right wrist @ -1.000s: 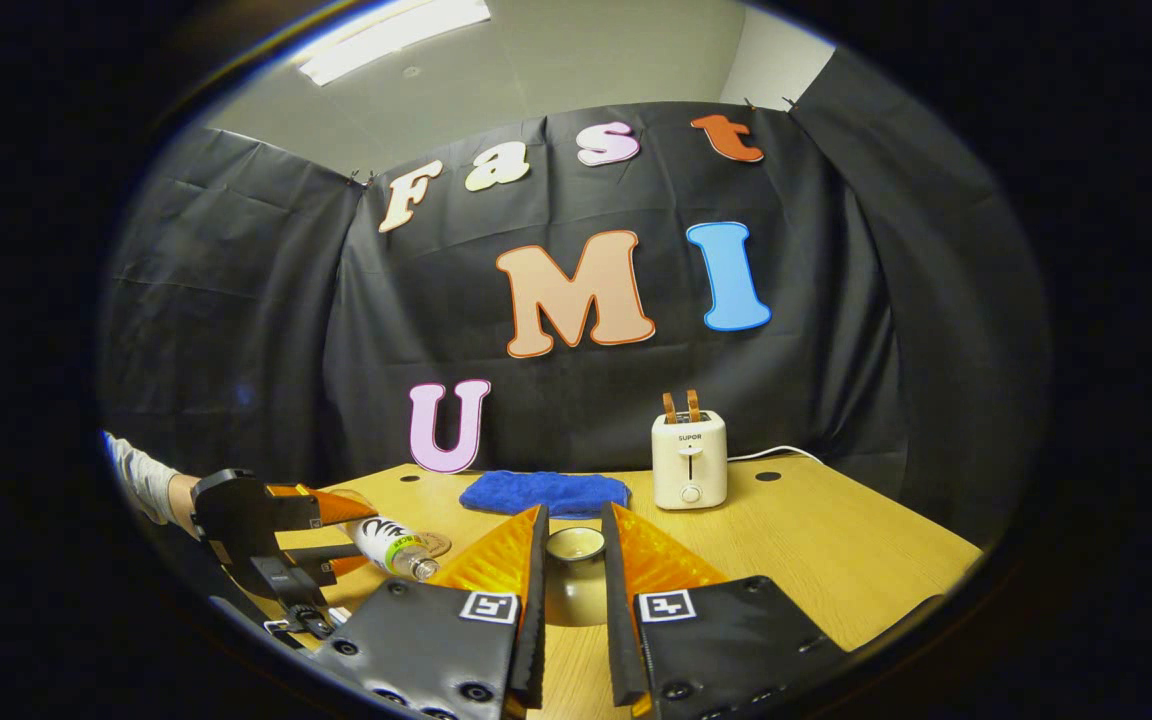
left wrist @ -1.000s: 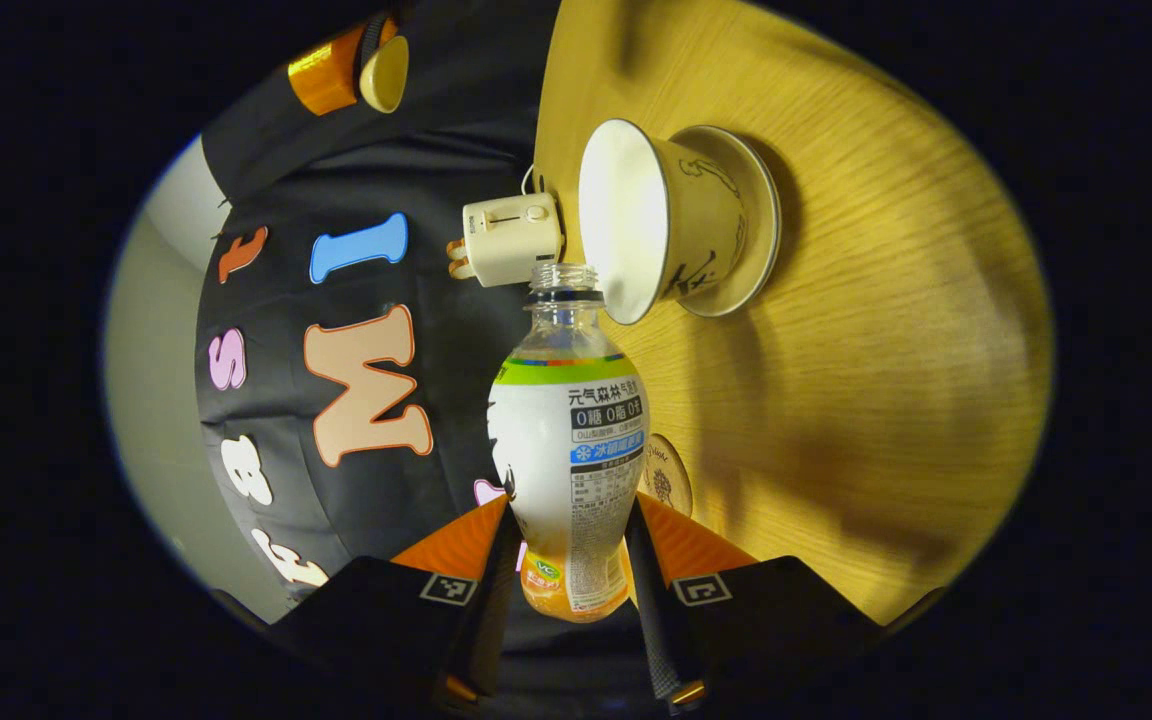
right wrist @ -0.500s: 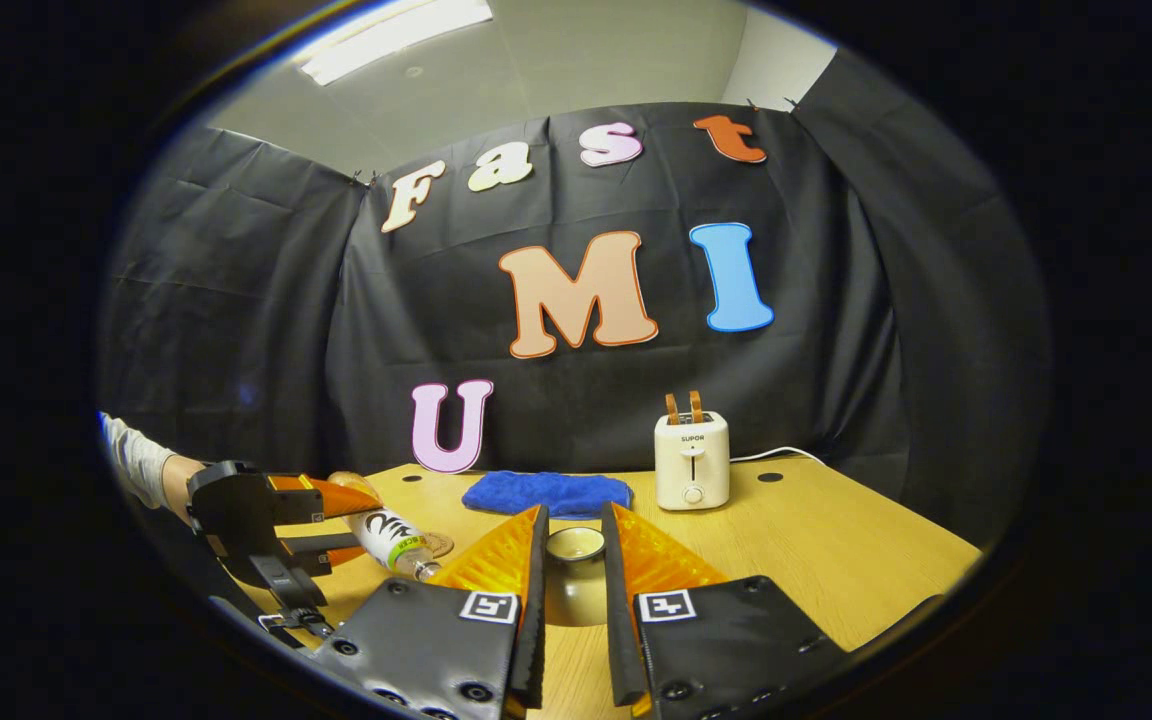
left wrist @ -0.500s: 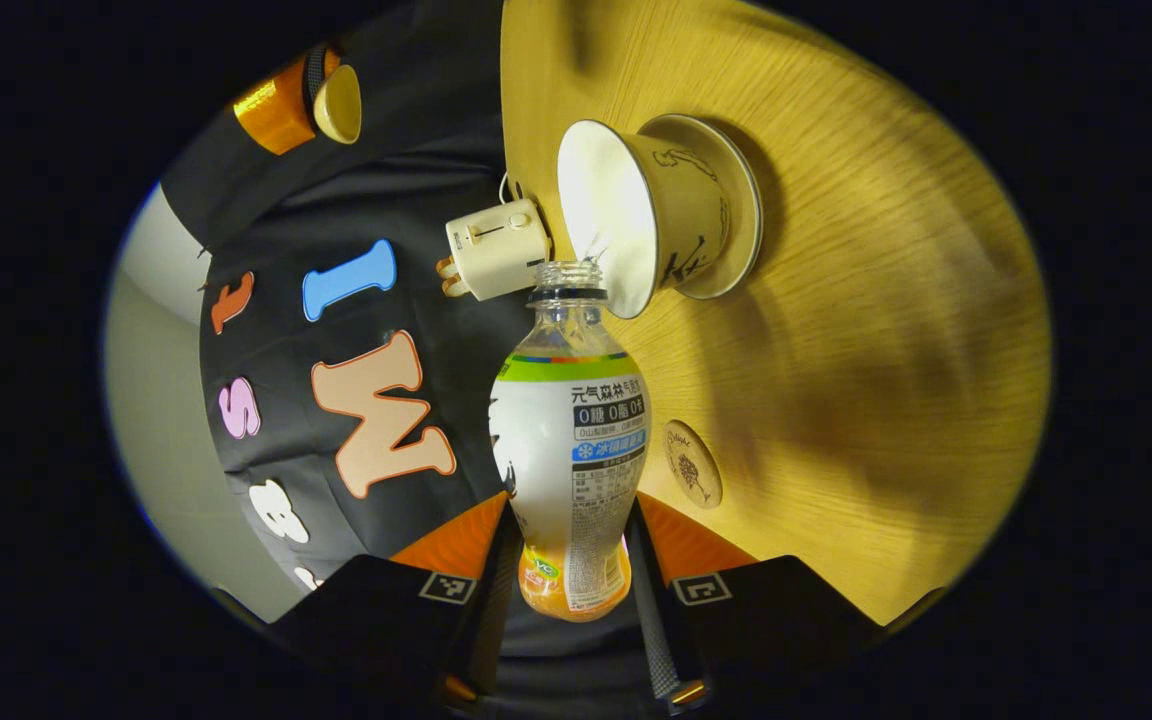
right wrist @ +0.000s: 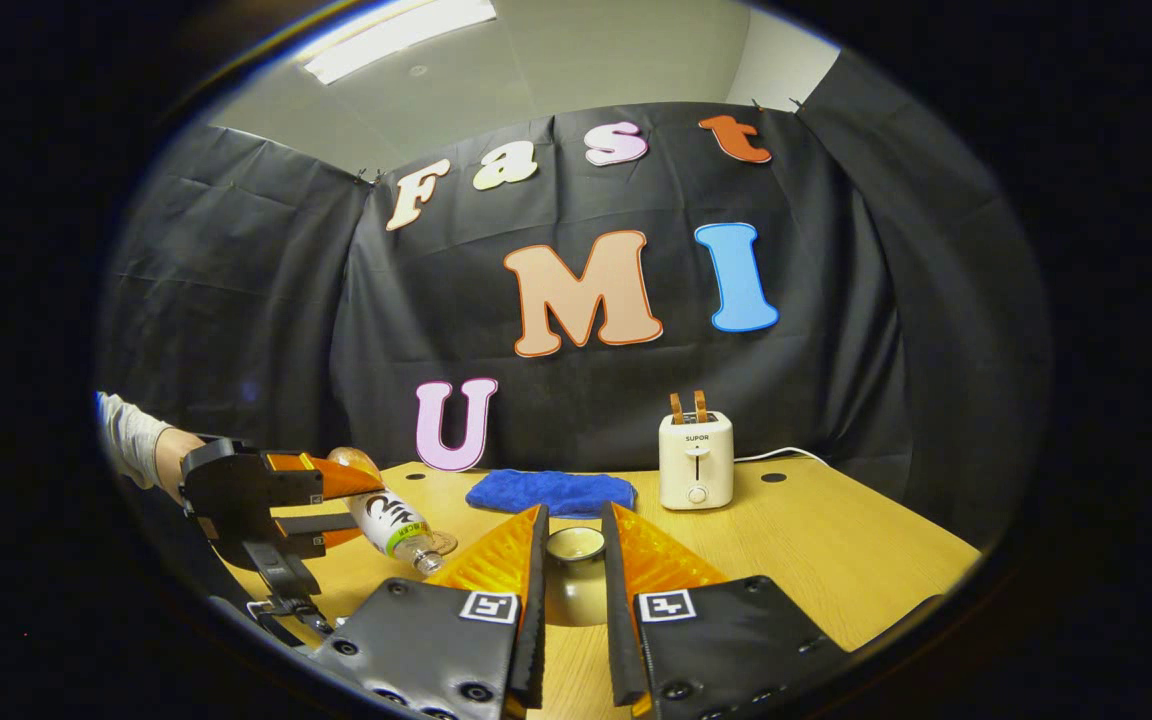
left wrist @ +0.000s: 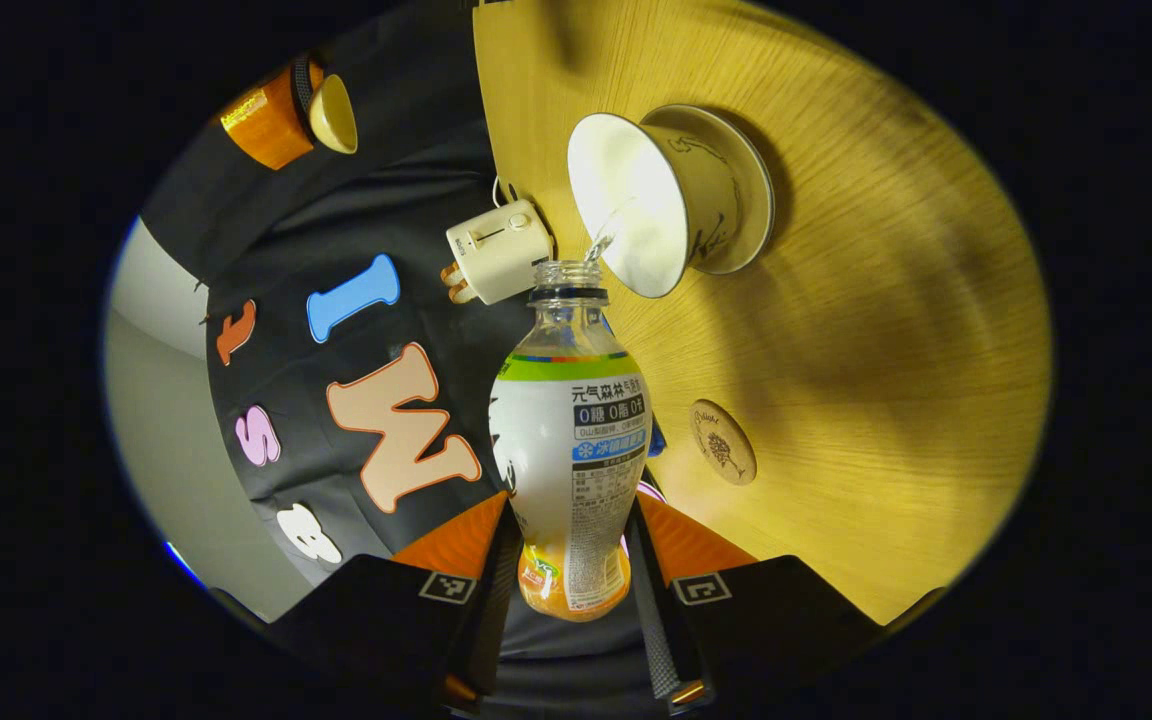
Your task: Open the teacup lid with one hand, grasp the water bottle and pour water into the teacup with the other hand; after pouring, place the water bottle on the coaster and then close the teacup lid.
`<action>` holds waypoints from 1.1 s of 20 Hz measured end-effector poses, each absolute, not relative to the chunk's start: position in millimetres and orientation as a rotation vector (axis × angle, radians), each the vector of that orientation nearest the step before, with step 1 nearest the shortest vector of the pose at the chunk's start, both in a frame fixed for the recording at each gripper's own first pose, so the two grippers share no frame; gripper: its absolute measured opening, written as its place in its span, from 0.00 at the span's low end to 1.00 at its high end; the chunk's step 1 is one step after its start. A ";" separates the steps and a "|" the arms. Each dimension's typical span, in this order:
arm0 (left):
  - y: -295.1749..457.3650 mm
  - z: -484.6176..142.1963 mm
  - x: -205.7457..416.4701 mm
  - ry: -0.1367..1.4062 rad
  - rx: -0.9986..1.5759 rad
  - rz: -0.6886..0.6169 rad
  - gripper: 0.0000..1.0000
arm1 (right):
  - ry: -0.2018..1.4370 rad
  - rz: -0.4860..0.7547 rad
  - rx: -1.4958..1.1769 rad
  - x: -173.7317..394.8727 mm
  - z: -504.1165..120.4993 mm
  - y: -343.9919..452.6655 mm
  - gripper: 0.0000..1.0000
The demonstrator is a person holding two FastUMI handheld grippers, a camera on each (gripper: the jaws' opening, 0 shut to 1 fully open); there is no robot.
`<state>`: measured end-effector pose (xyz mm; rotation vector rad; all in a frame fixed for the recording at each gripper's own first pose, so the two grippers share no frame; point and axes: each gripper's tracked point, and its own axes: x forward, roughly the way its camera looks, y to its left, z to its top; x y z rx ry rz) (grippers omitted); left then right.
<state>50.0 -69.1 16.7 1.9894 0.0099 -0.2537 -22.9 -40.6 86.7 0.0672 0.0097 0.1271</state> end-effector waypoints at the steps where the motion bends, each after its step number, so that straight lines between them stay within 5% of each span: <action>1: -69.1 18.0 50.7 0.011 1.999 -0.250 0.56 | 0.008 0.128 0.064 -23.1 87.3 -39.7 0.30; 22: -86.7 29.0 57.5 -0.056 2.165 -0.259 0.56 | 0.018 0.155 0.054 -21.1 81.1 -27.3 0.30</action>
